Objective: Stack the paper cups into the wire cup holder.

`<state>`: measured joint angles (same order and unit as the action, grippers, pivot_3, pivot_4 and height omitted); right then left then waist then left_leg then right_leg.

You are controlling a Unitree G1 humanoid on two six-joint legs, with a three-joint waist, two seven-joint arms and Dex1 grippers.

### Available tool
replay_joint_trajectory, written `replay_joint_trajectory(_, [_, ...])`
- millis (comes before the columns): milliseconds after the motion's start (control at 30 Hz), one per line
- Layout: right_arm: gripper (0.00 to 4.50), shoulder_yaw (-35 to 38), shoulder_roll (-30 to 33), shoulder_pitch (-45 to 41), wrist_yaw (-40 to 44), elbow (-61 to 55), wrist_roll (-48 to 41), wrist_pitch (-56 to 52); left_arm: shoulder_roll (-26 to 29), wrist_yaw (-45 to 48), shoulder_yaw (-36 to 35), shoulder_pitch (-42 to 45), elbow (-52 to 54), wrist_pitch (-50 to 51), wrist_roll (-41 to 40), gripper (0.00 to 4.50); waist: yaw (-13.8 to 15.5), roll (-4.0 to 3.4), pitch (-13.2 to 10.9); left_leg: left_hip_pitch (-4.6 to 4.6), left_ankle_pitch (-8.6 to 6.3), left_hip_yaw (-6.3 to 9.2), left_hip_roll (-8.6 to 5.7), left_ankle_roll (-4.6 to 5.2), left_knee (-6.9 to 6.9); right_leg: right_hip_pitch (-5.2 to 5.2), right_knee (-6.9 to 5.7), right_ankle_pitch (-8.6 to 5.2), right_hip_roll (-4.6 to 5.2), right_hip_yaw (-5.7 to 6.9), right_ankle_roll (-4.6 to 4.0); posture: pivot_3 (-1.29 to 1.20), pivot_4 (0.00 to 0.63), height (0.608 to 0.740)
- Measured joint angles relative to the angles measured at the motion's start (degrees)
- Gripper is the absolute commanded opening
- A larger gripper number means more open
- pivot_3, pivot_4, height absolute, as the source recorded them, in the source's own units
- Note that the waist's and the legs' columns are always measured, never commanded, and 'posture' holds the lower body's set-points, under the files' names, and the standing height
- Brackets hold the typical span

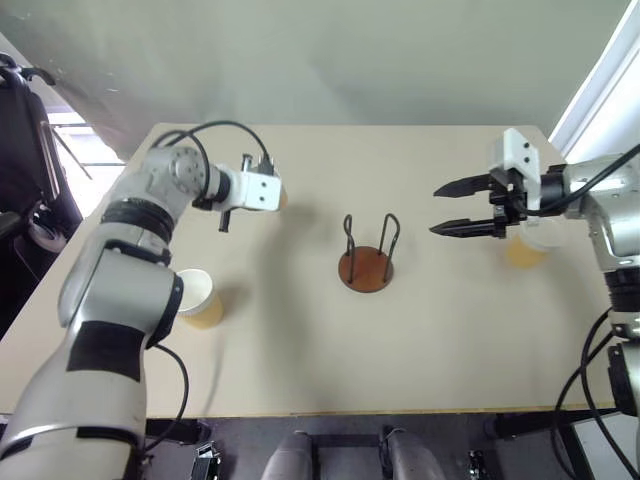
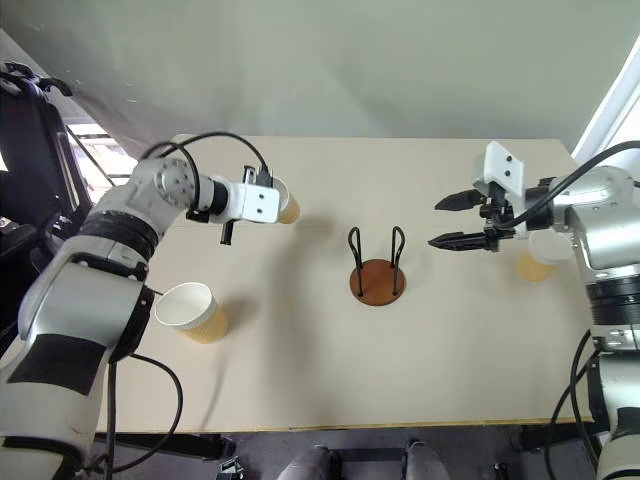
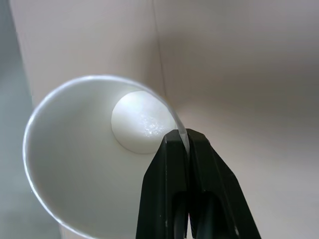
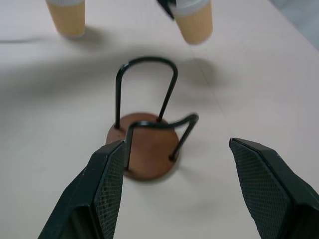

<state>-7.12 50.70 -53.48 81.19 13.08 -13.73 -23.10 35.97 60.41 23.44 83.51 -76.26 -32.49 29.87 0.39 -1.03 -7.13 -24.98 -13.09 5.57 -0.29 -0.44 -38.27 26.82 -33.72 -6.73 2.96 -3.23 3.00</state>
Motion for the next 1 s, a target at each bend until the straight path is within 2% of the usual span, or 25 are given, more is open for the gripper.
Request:
replay_joint_trajectory(200, [3.4,-0.4,4.15,0.08,4.31,0.79,0.58,0.21,-3.33,18.94,-4.45,8.7,-0.06,2.79,-6.6,0.04,0.21,0.04,-0.01,-0.15,-0.01,0.08,-0.03,0.07,0.08,0.01,0.21,-0.04,0.05,-0.02,0.06,0.0,0.15,0.74])
replay_joint_trajectory(367, [3.4,-0.44,5.98,0.03,6.38,1.71,1.13,-0.07,-5.72,27.93,-6.04,15.12,0.01,4.75,-9.25,0.04,0.0,0.04,0.0,-0.14,-0.14,-0.15,0.04,0.24,0.13,-0.04,0.35,-0.14,0.06,-0.07,0.22,0.0,0.15,0.74])
replay_joint_trajectory(667, [3.4,-0.47,6.96,0.94,8.82,1.52,1.11,-1.9,-9.59,29.71,-4.03,17.53,-0.02,5.1,-11.41,0.04,-0.01,-0.03,0.0,-0.12,-0.33,-0.29,0.14,0.48,0.01,-0.15,0.55,-0.23,0.2,-0.14,0.41,0.0,0.15,0.74])
replay_joint_trajectory(1000, [3.4,-0.57,5.94,0.02,8.78,2.26,1.49,-2.32,-12.57,29.81,4.8,15.89,0.45,5.65,-21.78,0.04,-0.04,-0.03,-0.01,0.0,-0.35,-0.46,0.01,0.55,-0.14,-0.29,0.52,-0.13,0.03,0.02,0.58,0.0,0.15,0.74])
